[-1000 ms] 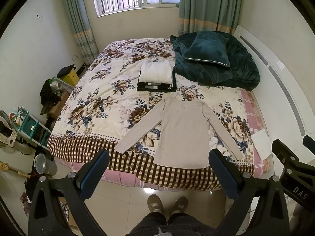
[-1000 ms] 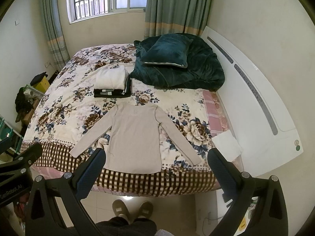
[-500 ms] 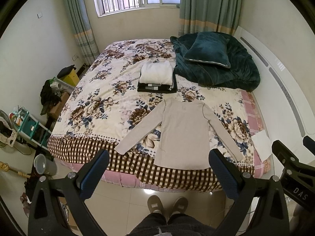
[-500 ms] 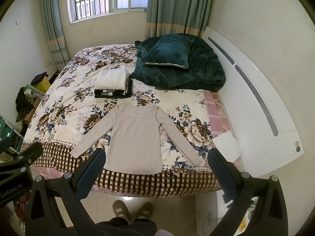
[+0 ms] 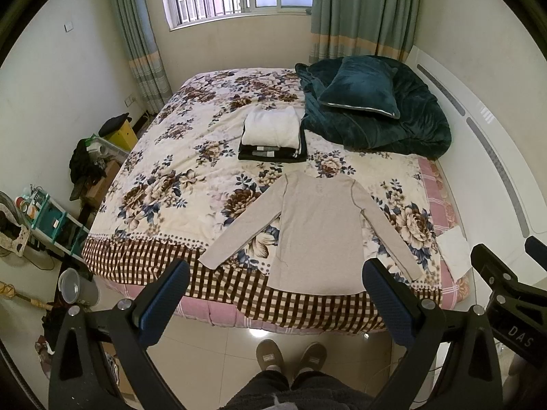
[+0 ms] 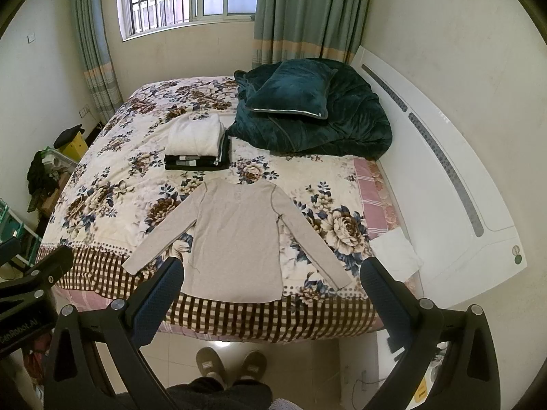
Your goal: Fold small clothes
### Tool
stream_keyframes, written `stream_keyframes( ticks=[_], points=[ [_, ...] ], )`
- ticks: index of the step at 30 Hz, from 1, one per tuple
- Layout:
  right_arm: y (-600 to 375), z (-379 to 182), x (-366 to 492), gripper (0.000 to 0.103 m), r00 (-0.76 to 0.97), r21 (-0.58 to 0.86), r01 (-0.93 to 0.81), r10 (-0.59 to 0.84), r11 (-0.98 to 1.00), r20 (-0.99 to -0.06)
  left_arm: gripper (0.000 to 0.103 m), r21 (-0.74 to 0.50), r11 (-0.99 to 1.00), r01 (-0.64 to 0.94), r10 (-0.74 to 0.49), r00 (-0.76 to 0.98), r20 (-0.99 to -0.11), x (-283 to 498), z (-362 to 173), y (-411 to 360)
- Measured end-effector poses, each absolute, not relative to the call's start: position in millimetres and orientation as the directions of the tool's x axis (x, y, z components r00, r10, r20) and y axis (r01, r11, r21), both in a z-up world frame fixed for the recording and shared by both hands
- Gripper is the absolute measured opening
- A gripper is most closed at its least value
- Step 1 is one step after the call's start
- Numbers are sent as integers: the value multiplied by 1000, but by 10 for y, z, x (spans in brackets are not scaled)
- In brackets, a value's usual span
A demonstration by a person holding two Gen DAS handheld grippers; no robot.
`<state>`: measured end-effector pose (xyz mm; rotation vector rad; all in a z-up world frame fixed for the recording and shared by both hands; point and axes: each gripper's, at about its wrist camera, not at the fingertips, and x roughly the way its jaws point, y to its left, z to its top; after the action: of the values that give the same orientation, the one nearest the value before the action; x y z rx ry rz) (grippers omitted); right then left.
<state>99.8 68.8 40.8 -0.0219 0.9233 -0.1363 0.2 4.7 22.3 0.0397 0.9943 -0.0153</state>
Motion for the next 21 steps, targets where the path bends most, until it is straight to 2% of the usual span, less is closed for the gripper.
stream_keyframes(
  ticks=[5,10,16,21],
  points=[
    [687,374,1043,103,590,-66,127,-129,990,-797,103,36,999,23,17,570,-821,162,143,42],
    [438,-19,1322,103,536,-10,248,-145,969,-832,103,102,995,9,76,602,-795,640,-306,-9],
    [-255,-979,1671,103,415,10,485,-220,874,-883,103,113,991,75,57,523,-850,1227,-1146,-175],
    [-1047,-2059,1841,103,314,54,650,-204,758,-927,103,164,981,101,102,450,-887,1726,-2008,-470]
  ],
)
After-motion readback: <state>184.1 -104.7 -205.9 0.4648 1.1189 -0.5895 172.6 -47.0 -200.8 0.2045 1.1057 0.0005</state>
